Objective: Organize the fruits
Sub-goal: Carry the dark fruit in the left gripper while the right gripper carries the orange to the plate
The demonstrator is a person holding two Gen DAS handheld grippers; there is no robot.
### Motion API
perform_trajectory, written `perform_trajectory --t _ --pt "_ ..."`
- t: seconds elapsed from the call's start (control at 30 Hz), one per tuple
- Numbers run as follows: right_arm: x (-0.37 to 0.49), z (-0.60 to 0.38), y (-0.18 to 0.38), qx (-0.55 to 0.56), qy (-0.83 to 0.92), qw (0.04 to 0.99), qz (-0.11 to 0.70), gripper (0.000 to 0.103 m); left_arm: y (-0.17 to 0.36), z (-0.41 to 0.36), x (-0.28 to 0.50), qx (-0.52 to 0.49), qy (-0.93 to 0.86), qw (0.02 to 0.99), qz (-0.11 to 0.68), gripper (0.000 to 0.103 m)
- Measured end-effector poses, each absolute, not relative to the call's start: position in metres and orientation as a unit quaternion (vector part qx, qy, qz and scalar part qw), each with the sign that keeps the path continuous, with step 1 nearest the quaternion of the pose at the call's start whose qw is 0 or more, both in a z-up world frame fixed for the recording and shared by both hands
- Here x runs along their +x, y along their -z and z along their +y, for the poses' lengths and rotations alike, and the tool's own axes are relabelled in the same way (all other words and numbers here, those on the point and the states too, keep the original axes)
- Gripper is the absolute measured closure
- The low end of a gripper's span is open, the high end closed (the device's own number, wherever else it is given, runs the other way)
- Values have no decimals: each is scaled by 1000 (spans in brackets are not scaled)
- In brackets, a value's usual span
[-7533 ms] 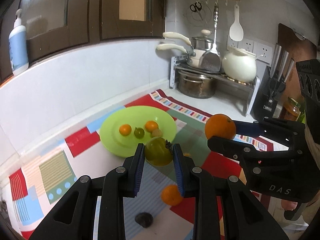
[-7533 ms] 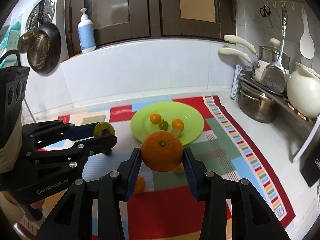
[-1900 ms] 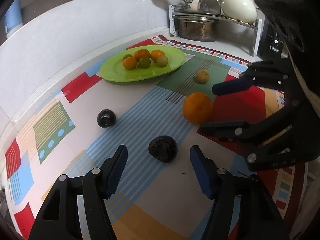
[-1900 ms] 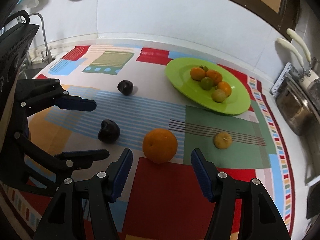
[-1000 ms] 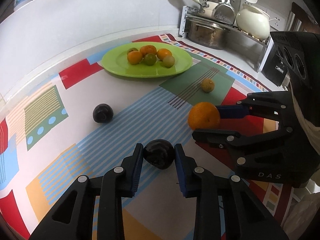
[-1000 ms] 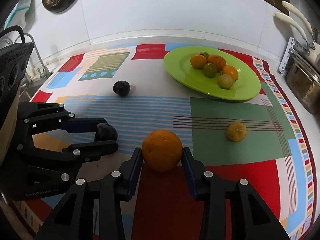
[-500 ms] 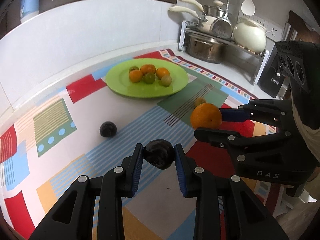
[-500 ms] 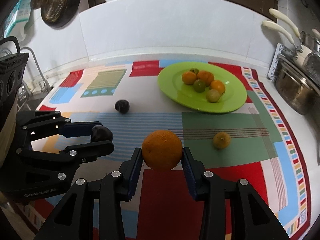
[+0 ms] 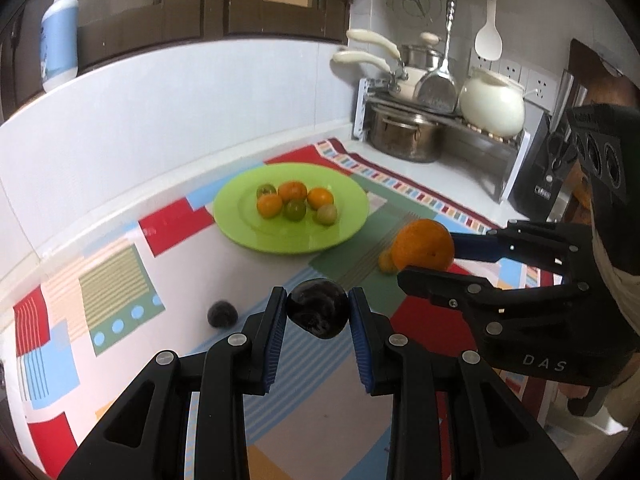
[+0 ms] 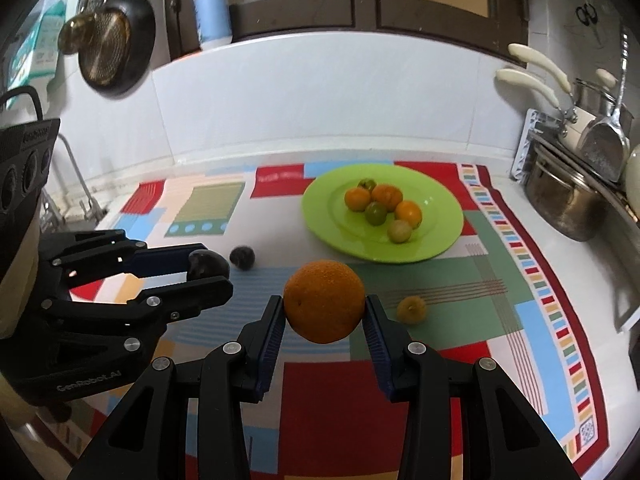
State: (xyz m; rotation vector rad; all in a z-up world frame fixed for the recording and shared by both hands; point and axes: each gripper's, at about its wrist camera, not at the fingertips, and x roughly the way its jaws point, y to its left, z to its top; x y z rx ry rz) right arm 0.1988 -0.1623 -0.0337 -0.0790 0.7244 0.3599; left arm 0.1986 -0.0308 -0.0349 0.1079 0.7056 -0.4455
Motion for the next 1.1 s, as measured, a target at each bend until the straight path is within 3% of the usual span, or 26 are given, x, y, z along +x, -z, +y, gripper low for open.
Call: perform_trajectory --t 0.7,1.1 --pt "238 -181 -14 -3 -150 944 294 62 -21 -45 249 66 211 936 275 72" --pt "282 -192 -31 10 -140 949 282 62 -35 -55 299 57 217 935 275 72"
